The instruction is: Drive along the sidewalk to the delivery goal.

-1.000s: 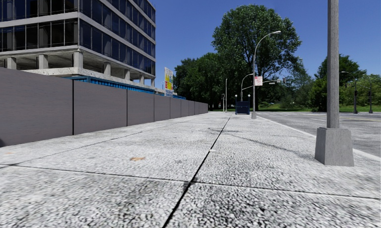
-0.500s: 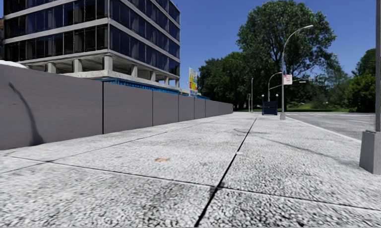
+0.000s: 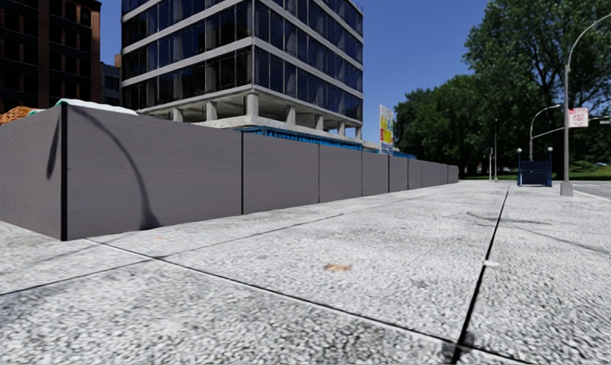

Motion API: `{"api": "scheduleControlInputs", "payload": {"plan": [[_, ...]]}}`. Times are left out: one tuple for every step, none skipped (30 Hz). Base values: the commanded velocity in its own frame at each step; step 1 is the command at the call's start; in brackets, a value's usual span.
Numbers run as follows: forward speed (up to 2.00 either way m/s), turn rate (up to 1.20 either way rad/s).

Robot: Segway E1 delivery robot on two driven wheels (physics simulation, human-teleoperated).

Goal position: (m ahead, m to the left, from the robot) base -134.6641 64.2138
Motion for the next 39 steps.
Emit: {"api": "scheduleControlInputs", "payload": {"plan": [[1.10,0.63],[1.10,0.63],[1.15,0.64],[1.28,0.66],[1.42,0.67],[1.42,0.67],[1.55,0.67],[1.63,0.67],[1.65,0.67],[1.65,0.67],[1.65,0.67],[1.66,0.67],[1.67,0.68],[1.67,0.68],[1.67,0.68],[1.67,0.69],[1.67,0.69],[1.68,0.71],[1.68,0.72],[1.68,0.75],[1.68,0.75],[1.68,0.81],[1.67,0.85],[1.63,0.87],[1.63,0.87],[1.60,0.88],[1.58,0.89],[1.57,0.93],[1.57,0.93],[1.56,0.99],[1.55,1.03],[1.55,1.04],[1.55,1.04],[1.54,1.04],[1.49,1.04],[1.45,1.04],[1.45,1.04],[1.42,1.04],[1.41,1.04]]}}
